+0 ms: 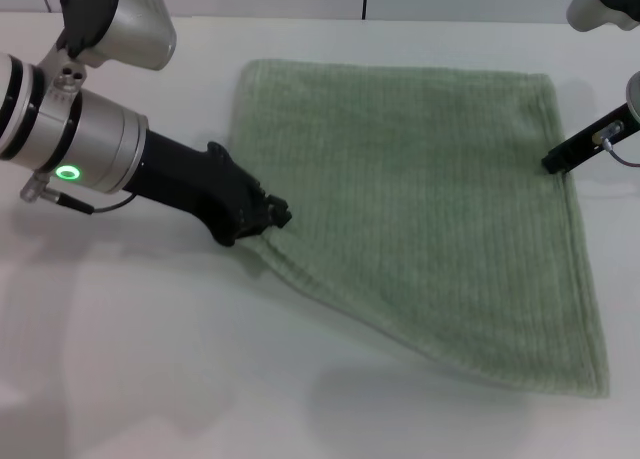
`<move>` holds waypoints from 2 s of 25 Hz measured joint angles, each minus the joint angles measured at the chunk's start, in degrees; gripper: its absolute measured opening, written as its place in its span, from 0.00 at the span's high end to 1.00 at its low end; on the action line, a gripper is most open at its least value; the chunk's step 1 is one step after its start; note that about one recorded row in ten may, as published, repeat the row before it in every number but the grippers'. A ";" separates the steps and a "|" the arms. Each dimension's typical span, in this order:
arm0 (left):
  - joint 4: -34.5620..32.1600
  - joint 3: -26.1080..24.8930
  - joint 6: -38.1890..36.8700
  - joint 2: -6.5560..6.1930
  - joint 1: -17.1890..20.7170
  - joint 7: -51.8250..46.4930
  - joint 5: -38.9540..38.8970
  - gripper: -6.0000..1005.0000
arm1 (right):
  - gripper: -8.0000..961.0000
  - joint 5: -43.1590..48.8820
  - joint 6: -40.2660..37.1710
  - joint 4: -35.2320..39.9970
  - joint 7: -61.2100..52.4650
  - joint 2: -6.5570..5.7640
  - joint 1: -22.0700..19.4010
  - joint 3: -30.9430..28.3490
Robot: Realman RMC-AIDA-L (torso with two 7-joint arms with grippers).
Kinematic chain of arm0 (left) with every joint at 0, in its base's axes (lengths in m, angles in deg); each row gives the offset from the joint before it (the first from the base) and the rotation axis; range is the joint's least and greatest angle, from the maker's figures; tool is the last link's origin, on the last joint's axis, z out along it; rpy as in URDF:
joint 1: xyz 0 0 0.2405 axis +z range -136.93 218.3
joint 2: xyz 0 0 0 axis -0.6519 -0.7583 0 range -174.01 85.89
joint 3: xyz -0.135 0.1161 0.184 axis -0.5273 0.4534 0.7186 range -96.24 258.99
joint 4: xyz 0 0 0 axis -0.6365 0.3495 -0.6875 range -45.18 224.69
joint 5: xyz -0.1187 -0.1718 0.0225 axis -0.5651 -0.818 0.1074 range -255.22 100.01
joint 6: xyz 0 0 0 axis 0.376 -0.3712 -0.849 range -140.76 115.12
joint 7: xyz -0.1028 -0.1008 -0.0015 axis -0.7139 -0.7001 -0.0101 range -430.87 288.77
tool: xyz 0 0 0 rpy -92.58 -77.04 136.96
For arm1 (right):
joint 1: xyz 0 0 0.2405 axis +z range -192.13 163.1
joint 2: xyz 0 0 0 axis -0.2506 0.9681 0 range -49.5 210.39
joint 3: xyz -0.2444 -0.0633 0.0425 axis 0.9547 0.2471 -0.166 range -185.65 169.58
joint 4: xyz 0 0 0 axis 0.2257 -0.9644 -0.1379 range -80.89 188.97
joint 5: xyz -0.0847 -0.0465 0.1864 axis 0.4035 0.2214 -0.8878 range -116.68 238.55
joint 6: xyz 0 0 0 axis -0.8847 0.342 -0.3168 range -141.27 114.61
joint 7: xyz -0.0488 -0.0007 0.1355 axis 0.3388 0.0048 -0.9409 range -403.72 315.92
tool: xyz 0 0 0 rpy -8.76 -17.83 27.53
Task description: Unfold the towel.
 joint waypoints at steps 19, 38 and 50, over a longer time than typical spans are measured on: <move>0.06 -0.70 -4.03 0.04 2.23 -2.53 5.18 0.93 | 0.99 0.67 -0.04 0.00 0.00 0.00 0.12 0.00; 5.42 -2.85 -6.82 0.05 -1.65 -1.53 6.11 0.74 | 0.99 0.67 -0.03 0.00 0.00 0.00 0.38 0.00; 9.33 -9.09 4.23 0.59 -0.42 11.70 -6.28 0.41 | 0.99 1.79 -0.06 -0.26 -0.71 0.01 1.04 0.00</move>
